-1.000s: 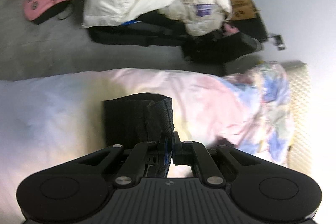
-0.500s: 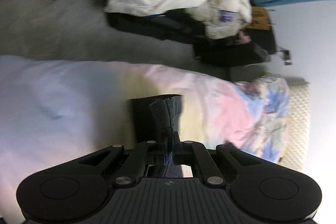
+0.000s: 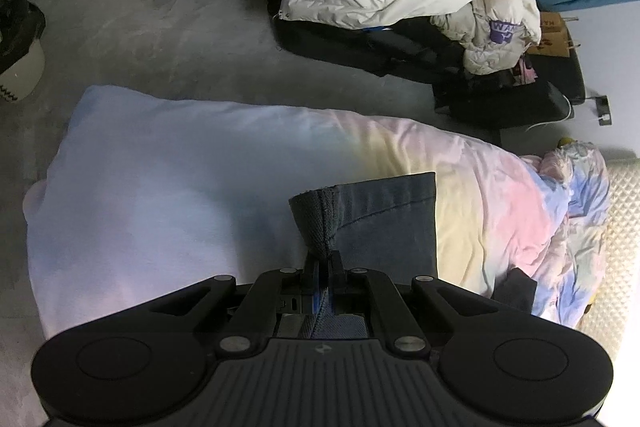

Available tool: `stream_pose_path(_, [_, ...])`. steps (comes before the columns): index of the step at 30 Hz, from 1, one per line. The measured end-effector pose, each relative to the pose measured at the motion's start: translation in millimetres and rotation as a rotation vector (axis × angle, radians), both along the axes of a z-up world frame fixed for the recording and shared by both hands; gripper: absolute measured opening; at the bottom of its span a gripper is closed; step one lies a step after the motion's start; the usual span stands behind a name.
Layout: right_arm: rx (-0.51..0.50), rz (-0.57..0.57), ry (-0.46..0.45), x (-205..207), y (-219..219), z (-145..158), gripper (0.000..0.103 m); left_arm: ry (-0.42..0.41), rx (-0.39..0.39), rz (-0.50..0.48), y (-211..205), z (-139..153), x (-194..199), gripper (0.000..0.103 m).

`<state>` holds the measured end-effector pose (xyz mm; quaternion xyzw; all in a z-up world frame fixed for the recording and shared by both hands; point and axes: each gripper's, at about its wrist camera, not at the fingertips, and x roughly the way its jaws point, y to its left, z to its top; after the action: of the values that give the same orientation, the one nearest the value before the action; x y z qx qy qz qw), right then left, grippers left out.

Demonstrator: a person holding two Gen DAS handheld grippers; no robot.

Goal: Fold clothes

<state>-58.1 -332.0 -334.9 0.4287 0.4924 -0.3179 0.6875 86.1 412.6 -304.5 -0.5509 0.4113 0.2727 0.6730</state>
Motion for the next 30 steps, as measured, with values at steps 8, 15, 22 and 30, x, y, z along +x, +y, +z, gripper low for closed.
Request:
stream_pose_path(8, [-0.032, 0.007, -0.033, -11.0, -4.3, 14.3, 0.01, -0.079, 0.03, -0.034, -10.3, 30.0, -17.1, 0.004])
stream_pose_path(15, [-0.039, 0.033, 0.002, -23.9, -7.7, 8.7, 0.009, -0.05, 0.006, 0.009, -10.1, 19.4, -60.5, 0.004])
stream_pose_path(22, [-0.063, 0.109, 0.046, -19.2, -4.1, 2.8, 0.011, -0.025, -0.037, 0.059, -5.8, -1.1, -98.7, 0.004])
stream_pose_path(30, [-0.056, 0.149, 0.071, -18.0, -5.8, 8.2, 0.022, -0.086, -0.017, 0.058, 0.3, 15.2, -107.5, 0.033])
